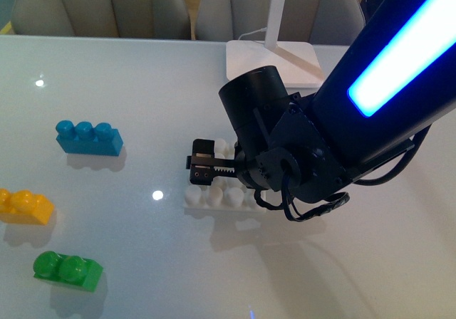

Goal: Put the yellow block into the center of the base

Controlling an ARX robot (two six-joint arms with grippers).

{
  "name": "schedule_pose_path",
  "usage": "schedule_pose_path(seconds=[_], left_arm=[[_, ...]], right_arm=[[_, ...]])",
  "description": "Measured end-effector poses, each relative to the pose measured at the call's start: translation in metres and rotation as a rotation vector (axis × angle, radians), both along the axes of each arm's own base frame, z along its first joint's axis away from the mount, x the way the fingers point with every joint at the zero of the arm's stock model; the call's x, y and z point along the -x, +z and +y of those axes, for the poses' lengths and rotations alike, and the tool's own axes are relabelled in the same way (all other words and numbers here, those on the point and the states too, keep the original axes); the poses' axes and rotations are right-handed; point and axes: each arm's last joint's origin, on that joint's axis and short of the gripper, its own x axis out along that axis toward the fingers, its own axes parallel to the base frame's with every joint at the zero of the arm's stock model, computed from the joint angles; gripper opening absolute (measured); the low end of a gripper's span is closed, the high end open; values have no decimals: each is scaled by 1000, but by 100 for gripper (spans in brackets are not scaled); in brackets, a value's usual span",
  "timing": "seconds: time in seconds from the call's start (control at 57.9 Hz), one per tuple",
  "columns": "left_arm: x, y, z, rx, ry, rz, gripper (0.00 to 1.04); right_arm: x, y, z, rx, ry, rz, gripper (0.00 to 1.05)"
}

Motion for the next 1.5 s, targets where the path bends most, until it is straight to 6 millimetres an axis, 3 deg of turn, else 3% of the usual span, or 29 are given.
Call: schedule_pose_path(seconds=[0.173, 0.328, 0.57, 0.691, 0.794, 0.898, 0.984, 1.07, 1.105, 1.398, 1.502], left_arm=[[0, 0, 0, 0, 0, 0, 97], [0, 0, 0, 0, 0, 0, 97], [0, 0, 0, 0, 0, 0, 97], [0, 0, 0, 0, 0, 0, 97], [0, 0, 0, 0, 0, 0, 97], [0, 0, 0, 0, 0, 0, 97], [0, 0, 0, 0, 0, 0, 97], [0, 0, 0, 0, 0, 0, 97], [0, 0, 0, 0, 0, 0, 97], [0, 0, 0, 0, 0, 0, 97], [0, 0, 0, 0, 0, 0, 97]], right_arm=[[5, 6, -18, -18, -26, 1, 96], [9, 18, -61, -36, -116, -9, 96], [16, 85, -138, -69, -249, -239, 96], [38, 118, -178, -22, -321, -370, 96], [70, 150, -215, 46, -398, -486, 96], [100, 177, -237, 98, -428, -586, 95], [129, 196, -245, 61, -277, -829, 80], [153, 205, -242, 75, -207, -896, 66], [164, 208, -240, 89, -198, -932, 56], [191, 200, -224, 113, -183, -944, 2], [199, 193, -224, 113, -188, -958, 2]])
